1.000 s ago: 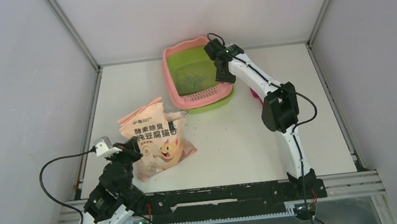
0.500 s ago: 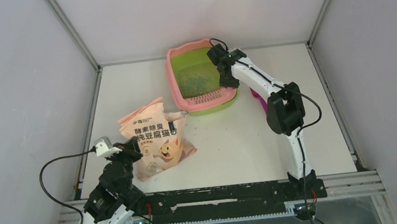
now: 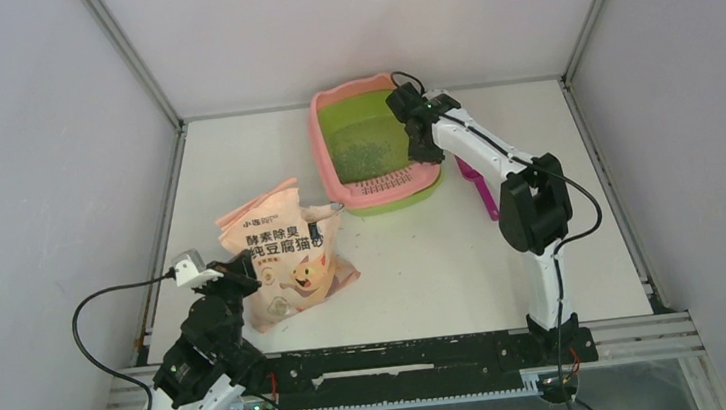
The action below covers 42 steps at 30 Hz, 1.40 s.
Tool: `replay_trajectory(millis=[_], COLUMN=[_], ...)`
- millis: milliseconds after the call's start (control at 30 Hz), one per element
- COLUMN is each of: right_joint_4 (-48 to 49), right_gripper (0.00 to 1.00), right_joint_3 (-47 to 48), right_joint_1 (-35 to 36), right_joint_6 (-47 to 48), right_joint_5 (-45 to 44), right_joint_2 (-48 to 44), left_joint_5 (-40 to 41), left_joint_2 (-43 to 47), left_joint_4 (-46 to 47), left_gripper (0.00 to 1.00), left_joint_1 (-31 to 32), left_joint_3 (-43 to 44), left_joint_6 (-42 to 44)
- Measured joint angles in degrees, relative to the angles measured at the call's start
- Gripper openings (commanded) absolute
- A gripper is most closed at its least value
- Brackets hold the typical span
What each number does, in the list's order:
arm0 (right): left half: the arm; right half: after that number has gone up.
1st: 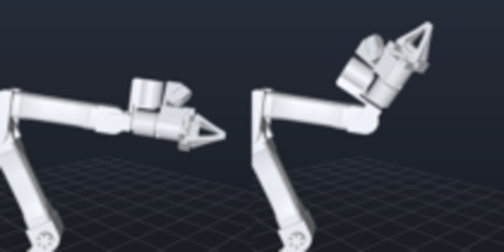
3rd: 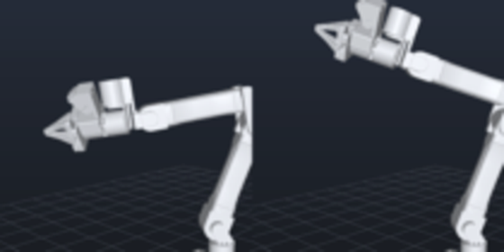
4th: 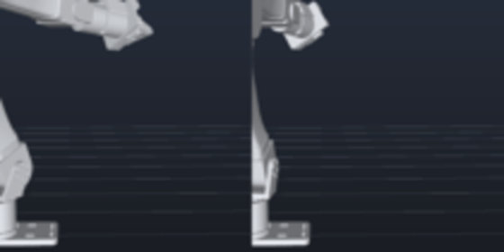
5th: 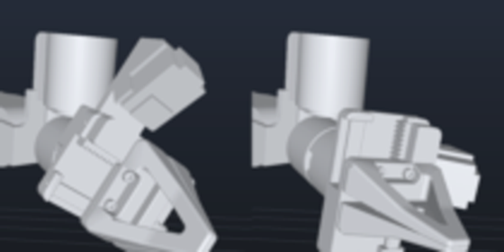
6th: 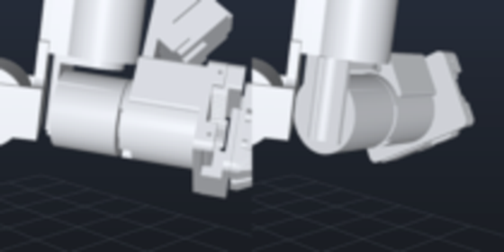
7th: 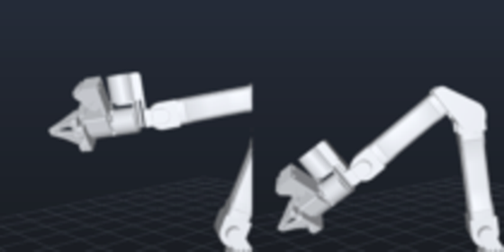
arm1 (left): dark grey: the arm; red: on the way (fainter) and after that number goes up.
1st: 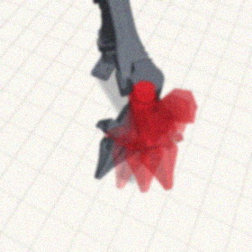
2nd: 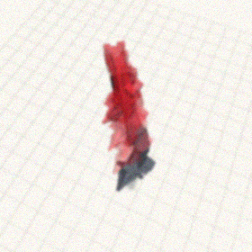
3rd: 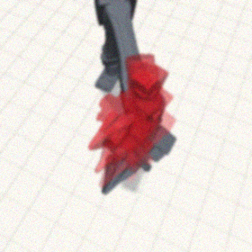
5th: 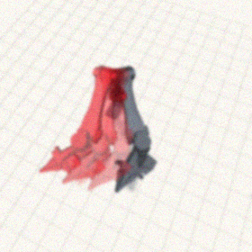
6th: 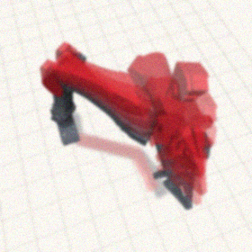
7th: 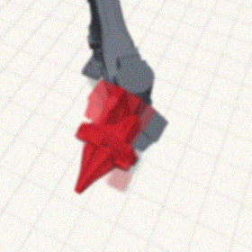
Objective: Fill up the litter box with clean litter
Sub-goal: Move the litter box to the center of the board.
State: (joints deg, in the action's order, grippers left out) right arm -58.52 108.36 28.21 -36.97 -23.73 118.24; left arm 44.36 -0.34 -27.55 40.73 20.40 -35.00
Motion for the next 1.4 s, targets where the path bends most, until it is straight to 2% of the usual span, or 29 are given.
replay_trajectory(millis=[733, 800, 967, 1100, 1200, 1400], right_joint_4=[4.8, 4.7, 5.4, 6.0, 6.1, 6.3], right_gripper=[0.39, 0.37, 0.21, 0.16, 0.08, 0.12], right_joint_3=[-14.7, -15.1, -15.4, -15.4, -15.4, -15.4], right_joint_1=[-1.7, -2.1, -3.5, -4.2, -4.3, -4.3], right_joint_6=[-0.2, -0.1, 0.7, 1.0, 1.2, 1.8], right_joint_5=[0.0, 0.1, 0.6, 1.4, 1.6, 1.7], right_joint_2=[-9.7, -10.4, -10.8, -10.8, -10.8, -11.0], left_joint_5=[0.0, 0.0, 0.0, 0.0, 0.0, 0.0], left_joint_2=[0.0, 0.0, 0.0, 0.0, 0.0, 0.0], left_joint_4=[0.0, 0.0, 0.0, 0.0, 0.0, 0.3], left_gripper=[0.00, 0.00, 0.00, 0.00, 0.00, 0.00], left_joint_1=[0.0, 0.0, 0.0, 0.0, 0.0, 0.0], left_joint_3=[0.0, 0.0, 0.0, 0.0, 0.0, 0.0], left_joint_6=[0.1, 0.1, 0.5, 0.5, 0.5, 0.4])
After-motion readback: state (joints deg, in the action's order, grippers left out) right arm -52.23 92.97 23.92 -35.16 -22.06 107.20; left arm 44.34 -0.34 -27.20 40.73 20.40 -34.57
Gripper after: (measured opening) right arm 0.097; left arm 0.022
